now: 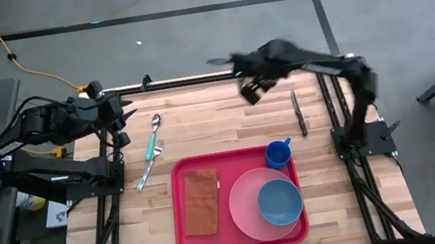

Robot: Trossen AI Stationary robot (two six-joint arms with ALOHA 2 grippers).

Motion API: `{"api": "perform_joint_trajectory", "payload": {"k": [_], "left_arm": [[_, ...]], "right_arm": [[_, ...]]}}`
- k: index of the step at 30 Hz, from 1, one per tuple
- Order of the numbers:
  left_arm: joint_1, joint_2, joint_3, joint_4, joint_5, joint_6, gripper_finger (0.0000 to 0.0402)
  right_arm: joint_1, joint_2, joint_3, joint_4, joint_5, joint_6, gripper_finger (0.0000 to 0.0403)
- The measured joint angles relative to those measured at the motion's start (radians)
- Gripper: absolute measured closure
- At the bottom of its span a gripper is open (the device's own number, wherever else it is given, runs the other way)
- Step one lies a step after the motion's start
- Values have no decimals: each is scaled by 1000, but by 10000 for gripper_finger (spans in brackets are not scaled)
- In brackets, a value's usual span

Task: Set up tray
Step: Put the black bread knife on the orange napkin

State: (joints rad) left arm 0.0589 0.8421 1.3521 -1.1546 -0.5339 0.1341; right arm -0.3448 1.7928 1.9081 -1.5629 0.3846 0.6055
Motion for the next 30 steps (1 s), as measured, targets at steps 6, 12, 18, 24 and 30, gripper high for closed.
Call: {"api": "perform_joint_trajectory", "payload": {"k": [6, 12, 18, 24, 30], "left_arm": [[0, -9, 0, -78, -28, 0, 256], [0, -63, 0, -83, -33, 51, 257], [0, -117, 0, -83, -33, 79, 256], [0, -147, 0, -83, -31, 99, 256], [0, -147, 0, -106, -7, 105, 256]], "right_arm": [[-134, -319, -435, 95, -59, 189, 399], [-172, -646, -907, 502, -240, 385, 402], [-139, -734, -1135, 585, -344, 551, 402], [-106, -695, -1185, 596, -384, 572, 403], [-122, -642, -1183, 599, -354, 512, 402]]}}
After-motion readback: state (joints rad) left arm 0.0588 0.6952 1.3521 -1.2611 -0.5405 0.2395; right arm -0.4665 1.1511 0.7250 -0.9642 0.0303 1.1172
